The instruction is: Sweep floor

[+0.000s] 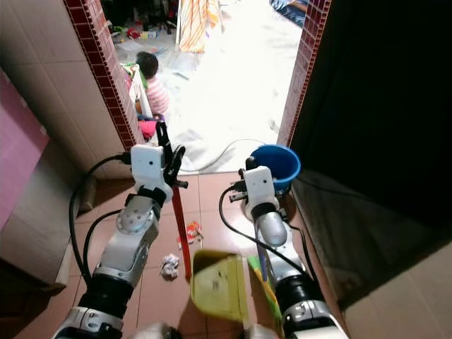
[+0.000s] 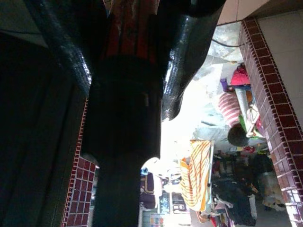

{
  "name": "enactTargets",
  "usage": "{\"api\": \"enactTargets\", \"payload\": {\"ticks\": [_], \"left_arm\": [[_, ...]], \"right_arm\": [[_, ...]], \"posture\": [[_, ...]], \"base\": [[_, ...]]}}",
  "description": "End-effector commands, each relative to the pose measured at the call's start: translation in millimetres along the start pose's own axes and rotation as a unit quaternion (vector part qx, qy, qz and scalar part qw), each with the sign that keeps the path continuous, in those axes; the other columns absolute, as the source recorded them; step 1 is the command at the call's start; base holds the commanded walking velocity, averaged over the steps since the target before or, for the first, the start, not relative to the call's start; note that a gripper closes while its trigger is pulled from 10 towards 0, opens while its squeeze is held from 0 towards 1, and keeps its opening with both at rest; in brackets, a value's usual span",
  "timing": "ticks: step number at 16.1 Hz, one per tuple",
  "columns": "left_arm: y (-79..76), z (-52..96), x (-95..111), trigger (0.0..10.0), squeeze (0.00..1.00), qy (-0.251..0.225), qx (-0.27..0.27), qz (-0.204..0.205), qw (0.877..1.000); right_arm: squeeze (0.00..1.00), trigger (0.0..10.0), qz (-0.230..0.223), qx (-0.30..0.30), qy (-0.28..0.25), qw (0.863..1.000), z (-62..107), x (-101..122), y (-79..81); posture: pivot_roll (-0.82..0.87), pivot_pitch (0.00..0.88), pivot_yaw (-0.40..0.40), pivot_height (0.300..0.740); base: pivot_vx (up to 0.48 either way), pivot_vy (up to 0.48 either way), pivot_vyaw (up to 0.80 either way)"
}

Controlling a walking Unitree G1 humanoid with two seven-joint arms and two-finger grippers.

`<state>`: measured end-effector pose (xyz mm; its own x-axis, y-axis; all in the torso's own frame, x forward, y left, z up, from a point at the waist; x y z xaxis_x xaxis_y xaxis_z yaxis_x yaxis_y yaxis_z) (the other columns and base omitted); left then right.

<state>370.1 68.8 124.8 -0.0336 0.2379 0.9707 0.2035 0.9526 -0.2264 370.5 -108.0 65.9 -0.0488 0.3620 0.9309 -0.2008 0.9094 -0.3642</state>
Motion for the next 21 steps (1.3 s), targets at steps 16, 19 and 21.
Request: {"api": "enactTargets", "payload": {"ticks": [16,19,21], "left_arm": [[58.7,-13.2,73.1,10.0,0.00,-0.112,0.085,-0.027,0.990],[62.7,-9.6,69.8,10.0,0.00,-0.118,0.087,-0.056,0.988],[65.7,-9.7,68.4,10.0,0.00,-0.117,0.094,-0.060,0.987]], "right_arm": [[0.00,10.0,0.005,0.001,0.009,1.000,2.2,-4.6,-1.7],[0.00,10.0,0.005,0.001,0.009,1.000,2.6,-5.0,-1.9],[0.00,10.0,0.005,0.001,0.009,1.000,2.1,-4.7,-2.1]], "posture": [[-0.04,0.000,0.025,0.740],[-0.04,0.000,0.026,0.740],[-0.04,0.000,0.025,0.740]], "base": [[0.000,0.443,0.00],[0.000,0.284,0.00],[0.000,0.000,0.00]]}}
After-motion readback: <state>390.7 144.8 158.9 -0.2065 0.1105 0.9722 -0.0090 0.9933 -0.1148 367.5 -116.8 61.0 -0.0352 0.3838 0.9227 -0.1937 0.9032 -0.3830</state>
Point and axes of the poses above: a point about 5 cm out from each wrist's last joint towards the gripper, its own z axis pointing back from the gripper into the wrist, its own x axis along the axis of the wrist's last joint, y = z × x, the point moved 6 cm from there along -z, pointing out of the wrist towards the gripper, and after that the axes turned 12 degrees about z, right-handed, at the moved point
